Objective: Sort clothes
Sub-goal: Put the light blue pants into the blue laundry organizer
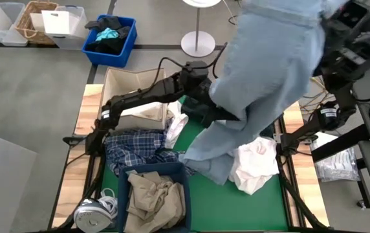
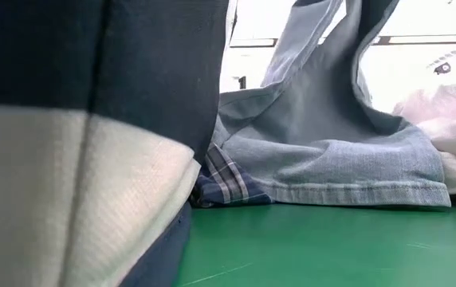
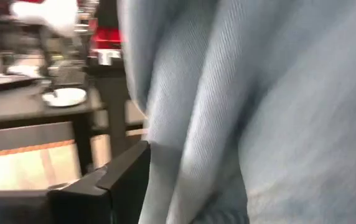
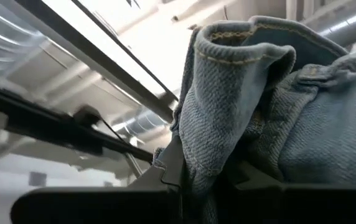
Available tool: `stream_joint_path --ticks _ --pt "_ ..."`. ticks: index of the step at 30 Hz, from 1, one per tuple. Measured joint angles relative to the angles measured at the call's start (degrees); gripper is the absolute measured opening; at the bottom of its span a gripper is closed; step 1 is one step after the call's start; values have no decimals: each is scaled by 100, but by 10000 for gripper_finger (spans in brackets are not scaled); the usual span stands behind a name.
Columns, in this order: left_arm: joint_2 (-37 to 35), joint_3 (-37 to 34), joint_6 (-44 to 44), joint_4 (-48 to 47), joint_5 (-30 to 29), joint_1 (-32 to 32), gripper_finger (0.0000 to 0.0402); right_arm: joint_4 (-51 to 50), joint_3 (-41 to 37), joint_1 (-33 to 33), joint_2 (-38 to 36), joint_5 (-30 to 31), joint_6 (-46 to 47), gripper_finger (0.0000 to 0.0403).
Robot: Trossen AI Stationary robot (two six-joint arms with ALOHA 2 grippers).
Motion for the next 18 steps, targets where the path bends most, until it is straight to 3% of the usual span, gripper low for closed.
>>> stream_joint_path --ticks 3,8,10,13,18 --pt "198 0 -589 699 540 30 241 186 19 2 1 0 104 28" --pt "445 0 -1286 1647 601 11 236 187 18 0 41 9 -95 28" --pt "459 0 -1308 1629 316 -10 234 98 10 0 27 76 -291 28" --pt "438 0 -1113 1354 -611 -36 233 -134 10 0 -64 385 -784 28" --pt "247 0 -636 320 -1118 2 233 -510 12 0 -228 756 -1482 28"
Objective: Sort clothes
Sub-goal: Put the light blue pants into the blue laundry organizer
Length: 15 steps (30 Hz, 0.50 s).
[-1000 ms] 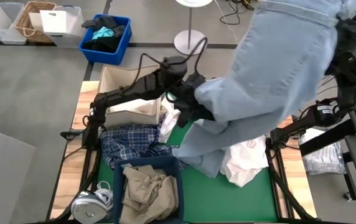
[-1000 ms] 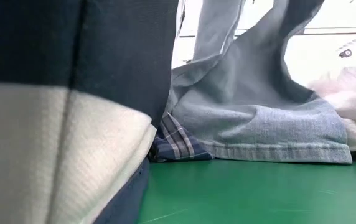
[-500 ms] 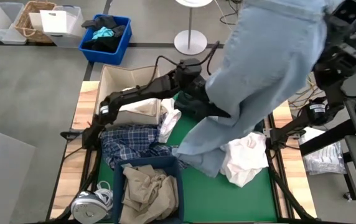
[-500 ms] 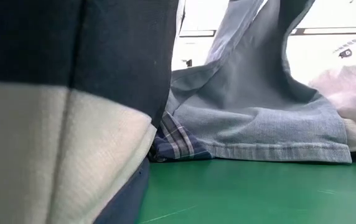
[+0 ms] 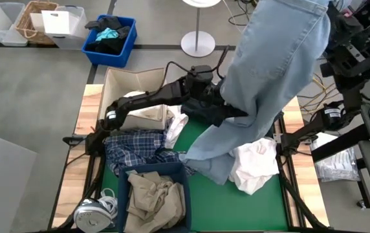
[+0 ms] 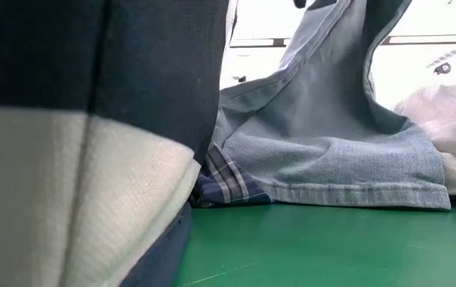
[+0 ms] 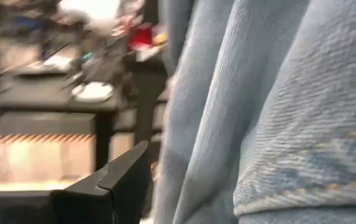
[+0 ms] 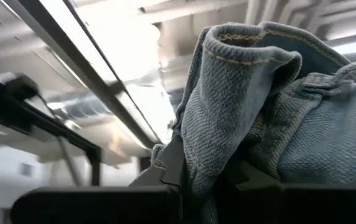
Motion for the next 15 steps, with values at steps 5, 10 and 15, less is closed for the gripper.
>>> stream_joint_path --ticks 5,10,15 --pt "-282 11 540 -1496 -1091 61 233 -402 0 0 -88 438 -475 28" --pt "-585 11 1011 -2528 -2424 87 233 -451 -2 -2 -98 978 -986 28" --pt "-861 11 1024 -3337 -3226 192 233 -91 -2 -2 -61 1241 -1238 28"
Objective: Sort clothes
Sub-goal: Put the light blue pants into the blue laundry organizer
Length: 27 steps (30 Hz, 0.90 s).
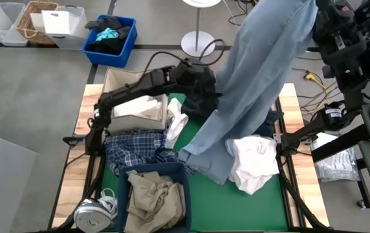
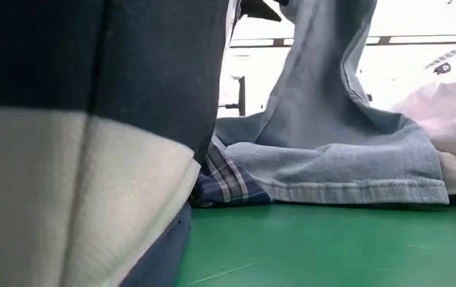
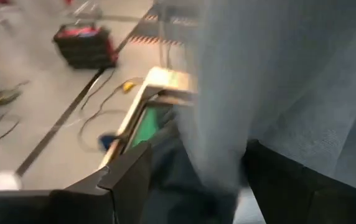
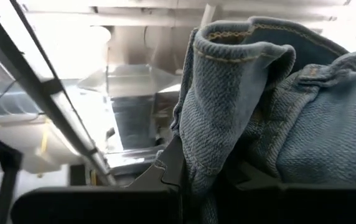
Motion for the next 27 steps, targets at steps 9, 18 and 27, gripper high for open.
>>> stream_joint_path --ticks 9,18,27 --pt "-520 -13 158 -825 -1069 26 233 248 0 2 81 379 -726 28" --pt "-1445 -15 605 -974 -285 -121 233 288 13 0 233 1557 -2028 28" --pt "-1520 -11 520 -292 -428 -521 236 965 11 2 577 1878 -2755 28"
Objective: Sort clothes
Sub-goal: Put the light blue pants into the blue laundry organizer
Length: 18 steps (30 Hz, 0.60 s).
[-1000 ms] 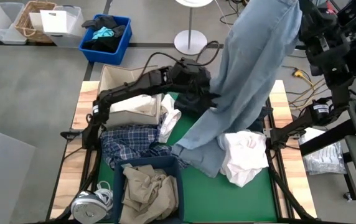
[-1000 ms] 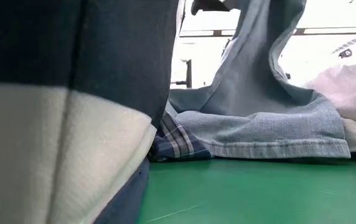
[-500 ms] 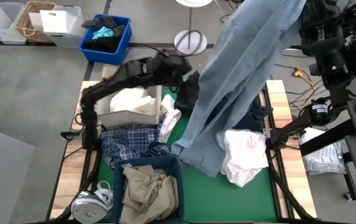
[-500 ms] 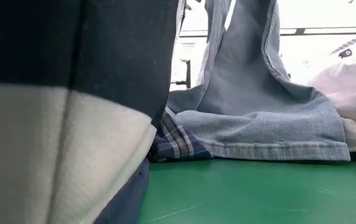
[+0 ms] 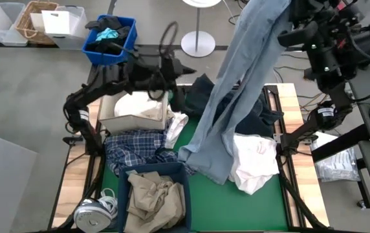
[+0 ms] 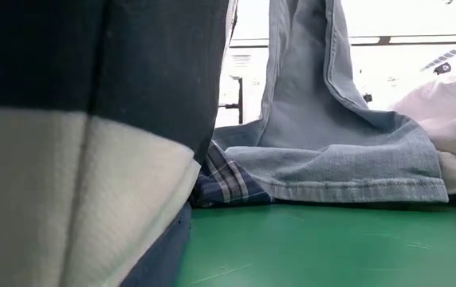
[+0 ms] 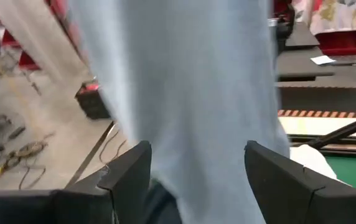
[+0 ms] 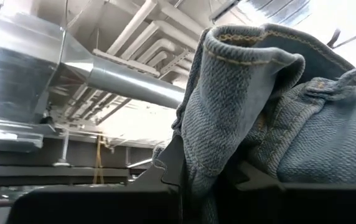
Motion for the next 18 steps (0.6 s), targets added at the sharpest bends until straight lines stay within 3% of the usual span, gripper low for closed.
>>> stream_joint_path --ticks 5,11,15,18 --pt "280 -4 -337 548 -63 -389 256 339 0 0 193 100 -542 28" --pt "693 -9 -651 512 -2172 -958 276 568 -2 2 355 101 -874 28" --pt "821 -4 -470 719 -2702 -1290 286 621 -7 2 435 100 -957 28" --pt "926 0 -932 705 -3211 -1355 293 633 -7 2 446 94 -797 28"
